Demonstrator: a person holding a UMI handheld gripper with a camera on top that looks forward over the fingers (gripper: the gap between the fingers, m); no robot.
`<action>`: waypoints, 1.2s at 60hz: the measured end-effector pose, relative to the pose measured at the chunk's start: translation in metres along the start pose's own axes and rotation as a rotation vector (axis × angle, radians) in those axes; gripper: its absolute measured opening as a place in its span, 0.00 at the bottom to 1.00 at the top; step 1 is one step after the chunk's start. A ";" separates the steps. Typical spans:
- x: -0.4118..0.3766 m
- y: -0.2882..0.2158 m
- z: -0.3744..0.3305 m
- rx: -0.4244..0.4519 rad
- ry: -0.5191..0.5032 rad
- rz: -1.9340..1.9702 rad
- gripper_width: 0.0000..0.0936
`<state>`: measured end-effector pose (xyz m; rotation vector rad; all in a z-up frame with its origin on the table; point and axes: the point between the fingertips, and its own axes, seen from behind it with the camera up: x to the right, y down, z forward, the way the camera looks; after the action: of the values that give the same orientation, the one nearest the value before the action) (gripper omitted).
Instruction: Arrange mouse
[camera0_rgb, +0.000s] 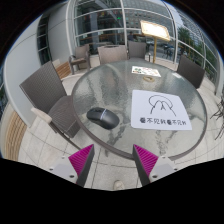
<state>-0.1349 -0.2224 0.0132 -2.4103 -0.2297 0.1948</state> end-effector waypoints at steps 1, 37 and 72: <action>-0.004 -0.001 0.007 -0.004 -0.005 0.004 0.82; 0.013 -0.125 0.153 -0.035 0.100 0.074 0.72; 0.019 -0.188 0.118 -0.014 0.123 0.090 0.35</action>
<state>-0.1611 -0.0041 0.0479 -2.4381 -0.0667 0.0858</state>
